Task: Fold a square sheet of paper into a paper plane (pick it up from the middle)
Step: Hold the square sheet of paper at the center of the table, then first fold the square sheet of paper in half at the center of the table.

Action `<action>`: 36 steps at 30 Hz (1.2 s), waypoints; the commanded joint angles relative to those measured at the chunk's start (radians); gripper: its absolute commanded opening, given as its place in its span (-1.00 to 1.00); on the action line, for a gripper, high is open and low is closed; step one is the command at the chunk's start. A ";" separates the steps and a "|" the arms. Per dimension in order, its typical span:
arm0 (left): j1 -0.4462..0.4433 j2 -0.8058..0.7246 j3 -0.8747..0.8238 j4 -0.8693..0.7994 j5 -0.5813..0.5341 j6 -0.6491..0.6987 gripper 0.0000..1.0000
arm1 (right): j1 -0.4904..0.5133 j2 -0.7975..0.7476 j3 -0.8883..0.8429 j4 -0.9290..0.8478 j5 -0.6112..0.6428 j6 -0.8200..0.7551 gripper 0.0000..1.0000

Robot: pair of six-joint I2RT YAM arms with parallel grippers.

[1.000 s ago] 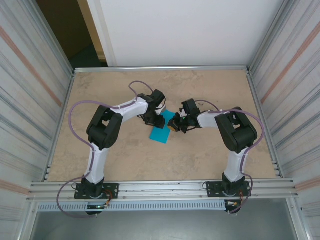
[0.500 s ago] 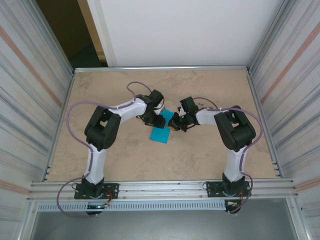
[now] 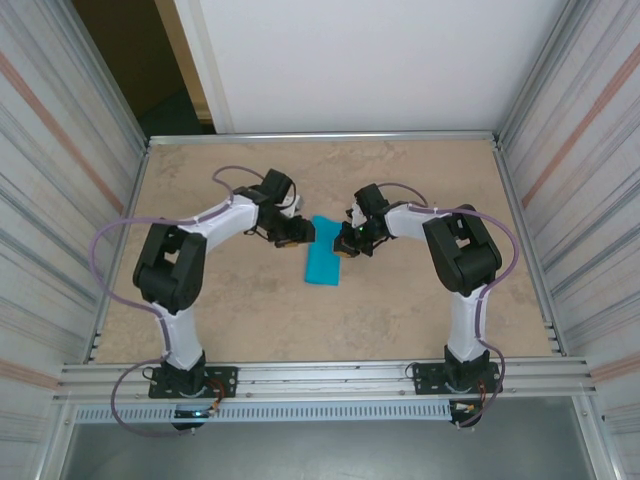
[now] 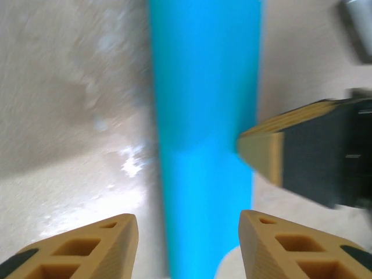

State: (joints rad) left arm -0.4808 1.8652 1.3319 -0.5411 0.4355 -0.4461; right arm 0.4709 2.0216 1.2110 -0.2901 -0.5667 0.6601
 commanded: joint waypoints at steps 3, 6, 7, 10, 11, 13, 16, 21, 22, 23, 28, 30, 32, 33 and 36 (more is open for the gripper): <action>-0.025 0.000 0.012 0.084 0.171 -0.042 -0.13 | -0.003 0.103 -0.018 -0.191 0.142 -0.047 -0.98; -0.037 0.045 0.058 0.052 0.176 -0.033 -0.22 | -0.002 0.106 -0.022 -0.195 0.144 -0.039 -0.98; -0.042 0.060 0.072 0.042 0.177 -0.031 -0.25 | -0.002 0.109 -0.022 -0.195 0.146 -0.037 -0.98; -0.056 0.104 0.106 0.017 0.188 -0.029 -0.35 | -0.002 0.115 -0.022 -0.197 0.148 -0.036 -0.98; -0.060 0.117 0.115 0.011 0.195 -0.030 -0.38 | -0.001 0.116 -0.021 -0.197 0.149 -0.036 -0.98; -0.067 0.138 0.125 0.005 0.195 -0.035 -0.46 | -0.003 0.121 -0.018 -0.200 0.151 -0.036 -0.98; -0.073 0.164 0.142 -0.016 0.178 -0.032 -0.57 | -0.003 0.128 -0.012 -0.204 0.151 -0.034 -0.98; -0.074 0.204 0.147 -0.026 0.185 -0.031 -0.70 | -0.001 0.135 -0.014 -0.204 0.149 -0.034 -0.98; -0.074 0.213 0.148 -0.025 0.187 -0.031 -0.72 | -0.002 0.137 -0.015 -0.204 0.148 -0.034 -0.98; -0.074 0.220 0.148 -0.025 0.185 -0.031 -0.73 | -0.002 0.136 -0.016 -0.204 0.149 -0.034 -0.99; -0.074 0.258 0.147 -0.032 0.154 -0.028 -0.77 | -0.002 0.141 -0.015 -0.205 0.149 -0.036 -0.99; -0.073 0.263 0.144 -0.033 0.135 -0.021 -0.77 | -0.003 0.142 -0.015 -0.205 0.151 -0.037 -0.99; -0.067 0.267 0.141 -0.034 0.127 -0.013 -0.78 | -0.001 0.147 -0.014 -0.210 0.157 -0.040 -0.99; -0.062 0.270 0.136 -0.033 0.128 -0.007 -0.78 | -0.002 0.150 -0.013 -0.217 0.169 -0.040 -0.99; -0.043 0.269 0.109 -0.016 0.128 0.001 -0.78 | -0.003 0.156 -0.016 -0.233 0.191 -0.051 -0.99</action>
State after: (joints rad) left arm -0.5434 2.1292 1.4563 -0.5488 0.5762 -0.4709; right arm 0.4648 2.0537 1.2625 -0.3653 -0.5808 0.6407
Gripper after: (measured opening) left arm 0.113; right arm 0.046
